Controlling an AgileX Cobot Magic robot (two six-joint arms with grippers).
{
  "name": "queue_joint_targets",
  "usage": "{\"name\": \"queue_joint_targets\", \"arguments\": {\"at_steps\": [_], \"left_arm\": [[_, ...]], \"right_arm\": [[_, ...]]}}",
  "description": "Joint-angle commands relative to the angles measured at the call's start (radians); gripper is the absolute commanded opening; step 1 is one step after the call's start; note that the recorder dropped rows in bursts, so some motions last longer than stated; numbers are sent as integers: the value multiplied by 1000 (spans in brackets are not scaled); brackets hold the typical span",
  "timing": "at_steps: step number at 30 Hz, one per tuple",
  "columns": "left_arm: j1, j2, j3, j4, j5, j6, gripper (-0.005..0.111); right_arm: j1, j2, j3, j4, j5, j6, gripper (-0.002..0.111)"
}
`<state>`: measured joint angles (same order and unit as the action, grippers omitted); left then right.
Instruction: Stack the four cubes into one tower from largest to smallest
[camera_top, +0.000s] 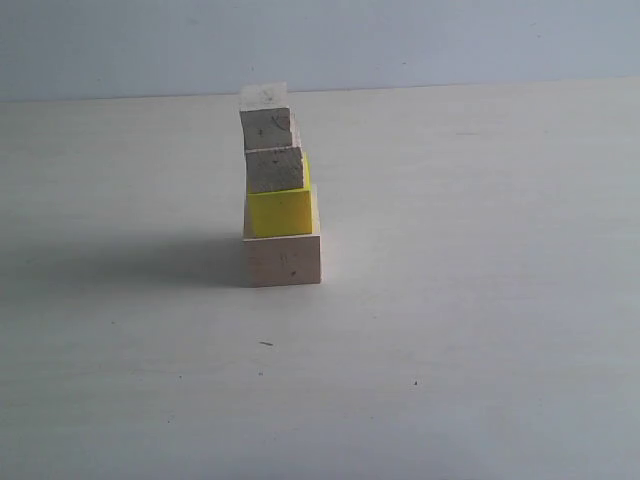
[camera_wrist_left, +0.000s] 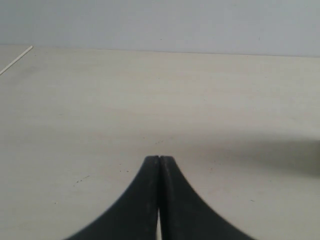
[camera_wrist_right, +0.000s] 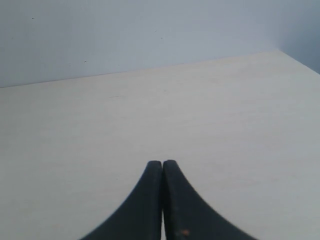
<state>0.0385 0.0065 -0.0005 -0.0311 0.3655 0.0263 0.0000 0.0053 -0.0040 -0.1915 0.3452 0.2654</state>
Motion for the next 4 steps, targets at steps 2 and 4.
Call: {"name": "queue_joint_targets", "arguments": {"at_steps": [2, 4], "left_arm": [[-2, -7, 1, -10, -12, -4, 0], [-2, -7, 1, -10, -12, -4, 0]], "right_arm": [[1, -5, 4, 0, -1, -1, 0], [1, -5, 4, 0, -1, -1, 0]]}}
